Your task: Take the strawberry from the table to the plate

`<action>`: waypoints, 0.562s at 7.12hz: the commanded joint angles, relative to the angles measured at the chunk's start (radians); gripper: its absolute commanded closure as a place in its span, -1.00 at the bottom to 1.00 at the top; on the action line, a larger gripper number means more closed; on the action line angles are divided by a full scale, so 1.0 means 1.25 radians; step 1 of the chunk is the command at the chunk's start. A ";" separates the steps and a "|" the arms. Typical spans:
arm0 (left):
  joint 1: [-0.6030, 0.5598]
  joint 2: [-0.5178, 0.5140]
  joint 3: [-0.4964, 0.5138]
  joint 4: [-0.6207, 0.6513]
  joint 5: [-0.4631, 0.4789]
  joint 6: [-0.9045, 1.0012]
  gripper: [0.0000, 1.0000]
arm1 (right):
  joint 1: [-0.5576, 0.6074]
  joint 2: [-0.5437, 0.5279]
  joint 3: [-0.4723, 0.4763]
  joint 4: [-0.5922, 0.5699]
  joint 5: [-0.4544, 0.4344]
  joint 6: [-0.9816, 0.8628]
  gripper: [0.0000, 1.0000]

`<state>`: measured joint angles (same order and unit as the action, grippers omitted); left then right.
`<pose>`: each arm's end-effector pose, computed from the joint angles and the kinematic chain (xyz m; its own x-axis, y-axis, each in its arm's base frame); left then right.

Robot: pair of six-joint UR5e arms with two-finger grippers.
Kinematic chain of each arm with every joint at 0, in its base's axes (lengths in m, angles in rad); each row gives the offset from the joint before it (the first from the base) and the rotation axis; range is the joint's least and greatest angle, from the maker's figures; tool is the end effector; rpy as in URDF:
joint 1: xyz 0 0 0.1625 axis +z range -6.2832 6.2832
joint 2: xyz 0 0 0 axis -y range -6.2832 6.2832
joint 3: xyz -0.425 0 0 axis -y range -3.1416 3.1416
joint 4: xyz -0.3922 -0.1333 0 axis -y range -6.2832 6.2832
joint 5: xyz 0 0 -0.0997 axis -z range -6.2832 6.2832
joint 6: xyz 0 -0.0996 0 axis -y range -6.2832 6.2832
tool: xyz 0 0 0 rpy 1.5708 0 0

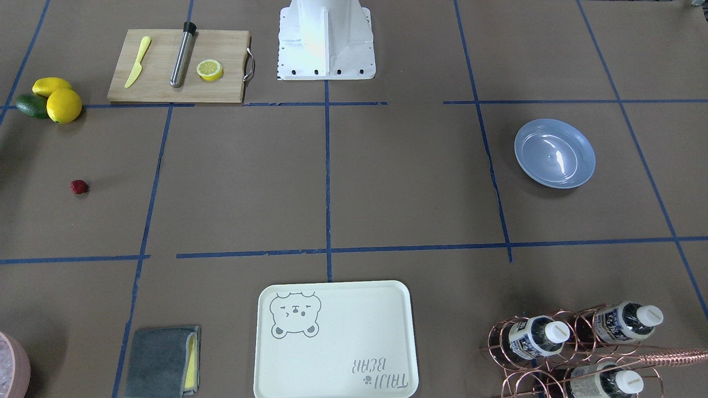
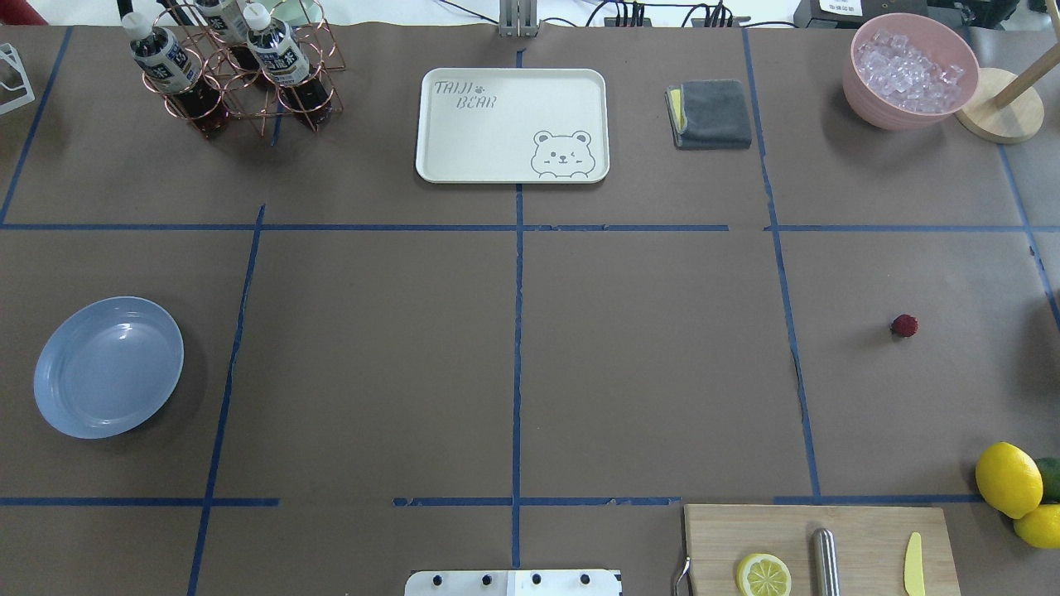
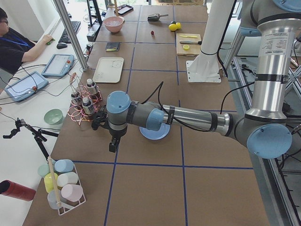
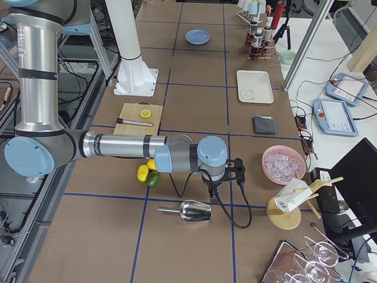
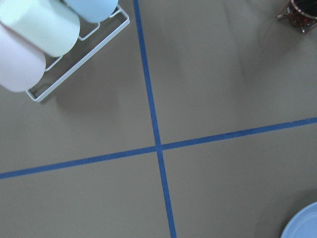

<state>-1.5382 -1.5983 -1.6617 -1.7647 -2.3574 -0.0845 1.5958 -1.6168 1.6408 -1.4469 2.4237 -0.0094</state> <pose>-0.0459 -0.5194 0.5773 0.6989 0.1593 -0.6972 0.0281 0.9680 0.2493 0.0703 -0.4792 0.6277 0.6606 -0.1038 0.7436 -0.0185 0.9878 0.1544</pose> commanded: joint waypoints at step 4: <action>0.172 0.184 0.020 -0.461 -0.015 -0.466 -1.00 | -0.019 0.002 -0.013 0.046 0.048 0.001 -1.00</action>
<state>-1.3784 -1.4192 -1.6437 -2.1979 -2.3815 -0.5243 1.5730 -1.6125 1.6258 -1.3909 2.4797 -0.0076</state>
